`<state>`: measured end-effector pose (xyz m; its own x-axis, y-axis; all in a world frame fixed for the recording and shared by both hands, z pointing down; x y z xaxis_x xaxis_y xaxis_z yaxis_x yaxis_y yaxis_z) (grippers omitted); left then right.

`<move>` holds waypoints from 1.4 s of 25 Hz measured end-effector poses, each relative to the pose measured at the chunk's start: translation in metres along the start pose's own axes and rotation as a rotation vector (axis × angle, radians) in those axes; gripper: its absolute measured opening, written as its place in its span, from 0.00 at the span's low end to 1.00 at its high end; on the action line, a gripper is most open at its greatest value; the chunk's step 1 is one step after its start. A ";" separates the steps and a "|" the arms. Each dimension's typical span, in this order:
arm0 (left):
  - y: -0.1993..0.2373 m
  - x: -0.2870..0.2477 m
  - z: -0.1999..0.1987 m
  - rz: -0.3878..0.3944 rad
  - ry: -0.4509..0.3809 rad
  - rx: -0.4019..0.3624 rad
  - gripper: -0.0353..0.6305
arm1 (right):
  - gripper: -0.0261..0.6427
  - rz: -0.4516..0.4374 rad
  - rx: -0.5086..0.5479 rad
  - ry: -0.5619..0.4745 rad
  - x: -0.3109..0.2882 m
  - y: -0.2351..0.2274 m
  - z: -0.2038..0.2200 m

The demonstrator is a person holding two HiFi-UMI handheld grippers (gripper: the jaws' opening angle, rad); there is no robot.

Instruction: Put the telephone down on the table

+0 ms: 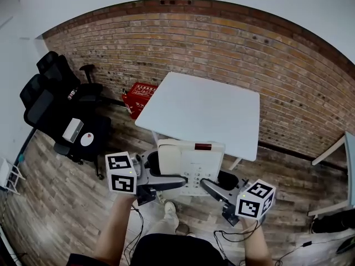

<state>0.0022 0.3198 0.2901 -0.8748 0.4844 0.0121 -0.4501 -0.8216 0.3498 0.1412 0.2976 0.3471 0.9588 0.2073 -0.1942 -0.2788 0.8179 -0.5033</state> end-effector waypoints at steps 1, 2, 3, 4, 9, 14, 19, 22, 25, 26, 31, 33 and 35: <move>0.005 -0.001 -0.002 0.003 -0.002 0.001 0.77 | 0.37 0.002 0.000 -0.001 -0.003 -0.003 -0.003; 0.010 -0.001 -0.005 0.005 -0.003 0.001 0.77 | 0.37 0.004 0.001 -0.001 -0.005 -0.006 -0.007; 0.015 -0.002 -0.007 0.006 -0.003 0.001 0.77 | 0.37 0.005 0.000 0.000 -0.008 -0.010 -0.010; 0.020 -0.003 -0.010 0.007 -0.002 0.001 0.77 | 0.37 0.007 -0.001 0.001 -0.011 -0.013 -0.013; 0.047 -0.003 -0.021 0.011 -0.004 0.014 0.78 | 0.37 0.016 -0.009 0.002 -0.029 -0.027 -0.028; 0.071 0.003 -0.033 0.024 -0.008 0.017 0.78 | 0.37 0.032 -0.009 0.000 -0.048 -0.036 -0.042; 0.093 0.009 -0.042 0.041 -0.001 0.021 0.78 | 0.37 0.048 -0.016 -0.009 -0.068 -0.043 -0.052; 0.104 0.011 -0.046 0.054 0.001 0.026 0.78 | 0.37 0.061 -0.025 -0.016 -0.076 -0.047 -0.056; 0.114 0.013 -0.050 0.063 0.006 0.026 0.78 | 0.37 0.069 -0.030 -0.015 -0.084 -0.051 -0.060; 0.118 0.014 -0.050 0.067 0.008 0.027 0.78 | 0.37 0.073 -0.032 -0.015 -0.087 -0.052 -0.061; 0.134 0.021 -0.055 0.083 0.008 0.036 0.78 | 0.37 0.089 -0.040 -0.019 -0.103 -0.056 -0.065; 0.141 0.024 -0.058 0.087 0.008 0.037 0.78 | 0.37 0.093 -0.042 -0.020 -0.109 -0.058 -0.069; 0.148 0.027 -0.061 0.090 0.009 0.038 0.78 | 0.37 0.097 -0.043 -0.022 -0.116 -0.060 -0.072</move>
<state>-0.0992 0.1929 0.2857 -0.9129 0.4065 0.0366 -0.3628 -0.8494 0.3832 0.0427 0.1863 0.3392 0.9281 0.2962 -0.2255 -0.3717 0.7700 -0.5185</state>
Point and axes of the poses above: the fingertips, and each gripper's own axes: x backward along the fingers, y to its left, z out of its underside, the point moved 4 cm from there along x, backward along the fingers, and after that the axes turned 5 degrees about -x, right-handed, at the moved point
